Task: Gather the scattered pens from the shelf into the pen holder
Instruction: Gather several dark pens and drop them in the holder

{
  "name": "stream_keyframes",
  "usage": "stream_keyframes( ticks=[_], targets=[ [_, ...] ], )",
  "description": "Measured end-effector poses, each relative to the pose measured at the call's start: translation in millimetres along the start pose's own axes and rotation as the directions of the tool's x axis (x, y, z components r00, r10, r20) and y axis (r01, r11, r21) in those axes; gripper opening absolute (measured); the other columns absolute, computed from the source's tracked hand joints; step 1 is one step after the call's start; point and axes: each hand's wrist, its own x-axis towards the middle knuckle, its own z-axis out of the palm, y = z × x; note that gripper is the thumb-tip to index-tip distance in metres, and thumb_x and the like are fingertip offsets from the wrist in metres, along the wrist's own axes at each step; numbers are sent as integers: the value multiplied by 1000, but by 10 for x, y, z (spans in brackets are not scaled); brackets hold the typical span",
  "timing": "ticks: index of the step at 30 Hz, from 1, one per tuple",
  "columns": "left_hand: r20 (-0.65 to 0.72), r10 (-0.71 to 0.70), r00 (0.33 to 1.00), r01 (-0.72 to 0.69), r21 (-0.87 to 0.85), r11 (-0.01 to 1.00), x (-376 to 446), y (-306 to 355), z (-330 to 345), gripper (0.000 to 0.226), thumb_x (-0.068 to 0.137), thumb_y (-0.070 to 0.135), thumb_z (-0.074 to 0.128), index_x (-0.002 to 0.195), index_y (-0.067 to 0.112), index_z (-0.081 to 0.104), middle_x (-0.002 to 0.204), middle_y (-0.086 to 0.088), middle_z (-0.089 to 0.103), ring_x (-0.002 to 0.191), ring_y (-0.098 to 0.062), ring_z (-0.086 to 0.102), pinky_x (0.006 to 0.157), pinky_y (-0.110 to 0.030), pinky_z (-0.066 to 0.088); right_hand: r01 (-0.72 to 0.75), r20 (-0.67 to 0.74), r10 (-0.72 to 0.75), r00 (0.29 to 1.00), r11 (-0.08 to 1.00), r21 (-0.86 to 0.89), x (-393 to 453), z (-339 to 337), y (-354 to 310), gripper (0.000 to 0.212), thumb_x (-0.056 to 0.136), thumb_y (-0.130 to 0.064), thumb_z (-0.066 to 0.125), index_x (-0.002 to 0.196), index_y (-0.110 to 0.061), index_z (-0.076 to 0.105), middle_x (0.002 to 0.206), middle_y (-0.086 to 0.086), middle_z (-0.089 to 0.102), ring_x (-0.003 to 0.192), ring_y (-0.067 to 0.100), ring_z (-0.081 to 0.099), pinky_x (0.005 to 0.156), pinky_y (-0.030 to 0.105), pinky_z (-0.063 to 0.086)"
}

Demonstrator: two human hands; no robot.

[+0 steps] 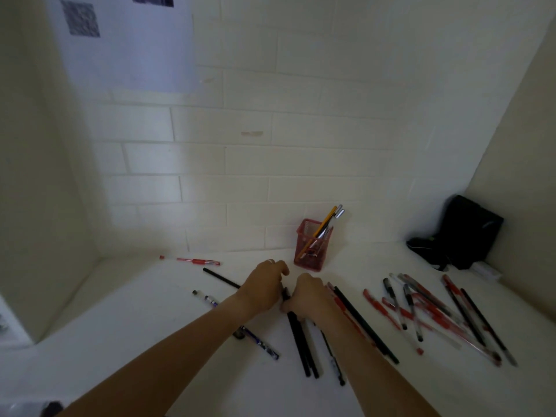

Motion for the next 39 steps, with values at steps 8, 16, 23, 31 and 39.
stream_keyframes(
  ticks=[8,16,23,31,39],
  targets=[
    [281,-292,914,400,-743,537,29,63,-271,33,89,2,63,122,3,57,102,-15,70,94,-27,70,81,-32,60,153,-104,-121,987,899,409,180,-227,208,32,86,-28,73,60,-12,60,52,-1,58,45,8,55,55,28,46],
    [-24,-14,1000,-6,-670,742,57,285,-291,21,90,3,63,111,5,64,91,-1,74,86,-7,72,91,-37,59,544,-540,-290,790,737,400,102,-318,183,19,96,-23,62,82,-11,56,71,1,61,62,8,55,57,16,45],
    [-49,76,996,-90,-481,872,-7,166,-133,20,89,8,66,109,10,69,102,5,75,88,6,68,81,-11,52,596,-540,-346,767,695,402,72,-170,311,10,91,-17,70,100,-17,71,95,-4,72,89,10,69,81,37,58],
    [-95,166,982,-191,-456,869,177,294,-321,17,91,9,66,105,15,69,95,11,72,88,3,70,77,-5,48,598,-596,-308,741,707,378,109,-485,241,10,92,-27,69,97,-18,71,85,-2,75,78,13,72,71,38,60],
    [-354,207,912,-278,-163,947,816,272,-443,33,83,18,70,116,15,65,114,-4,61,106,-16,57,91,-30,49,608,-893,141,428,686,400,482,-988,314,20,97,-38,59,91,-20,66,76,0,72,67,15,70,63,32,56]
  ],
)
